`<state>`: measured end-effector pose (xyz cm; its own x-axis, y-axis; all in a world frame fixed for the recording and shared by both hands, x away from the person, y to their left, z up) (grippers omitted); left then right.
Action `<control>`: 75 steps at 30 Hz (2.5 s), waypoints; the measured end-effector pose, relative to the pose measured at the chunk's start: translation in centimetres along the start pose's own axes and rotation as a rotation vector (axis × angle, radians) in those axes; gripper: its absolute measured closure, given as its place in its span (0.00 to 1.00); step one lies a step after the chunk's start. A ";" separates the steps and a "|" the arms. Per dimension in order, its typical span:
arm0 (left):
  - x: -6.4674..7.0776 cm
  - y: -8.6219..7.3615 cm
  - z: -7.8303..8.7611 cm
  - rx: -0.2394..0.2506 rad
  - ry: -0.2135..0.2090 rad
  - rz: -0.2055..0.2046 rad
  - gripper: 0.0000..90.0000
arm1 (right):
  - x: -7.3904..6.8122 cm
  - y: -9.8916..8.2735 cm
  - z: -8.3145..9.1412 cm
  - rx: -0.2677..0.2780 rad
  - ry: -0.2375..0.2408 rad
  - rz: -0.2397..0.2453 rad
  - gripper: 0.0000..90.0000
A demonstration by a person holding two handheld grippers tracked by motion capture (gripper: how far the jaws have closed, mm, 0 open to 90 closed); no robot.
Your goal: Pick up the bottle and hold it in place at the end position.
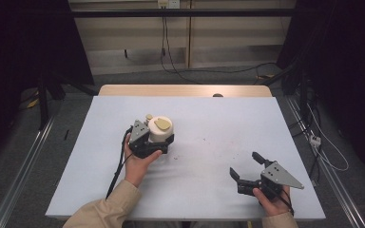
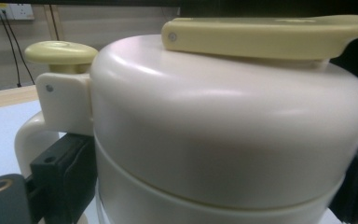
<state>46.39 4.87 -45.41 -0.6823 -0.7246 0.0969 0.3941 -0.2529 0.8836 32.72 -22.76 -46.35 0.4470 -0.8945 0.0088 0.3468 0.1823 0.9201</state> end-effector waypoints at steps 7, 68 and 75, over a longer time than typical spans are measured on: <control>0.3 0.2 -0.7 -0.006 -0.007 -0.007 0.07 | 0.0 0.0 0.0 -0.002 0.002 -0.002 0.04; 2.3 1.8 -4.7 -0.019 -0.056 -0.007 0.07 | 0.2 -0.2 0.1 -0.004 0.003 -0.008 0.04; 2.3 1.8 -4.9 -0.024 -0.055 -0.008 0.07 | 0.2 -0.2 0.0 -0.003 0.004 -0.011 0.04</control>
<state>48.60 -0.42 -45.83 -0.7183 -0.6861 0.1153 0.4027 -0.2748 0.8731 32.74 -23.00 -46.48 0.4466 -0.8947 -0.0033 0.3539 0.1733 0.9191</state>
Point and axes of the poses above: each handheld gripper's, and its own axes: z roughly backward along the jaws, y roughly out of its top, x roughly to its right, the point moved 8 cm from there along -z, roughly forward along the jaws, and after that the axes turned 12 degrees about -x, right-handed, at the moved point
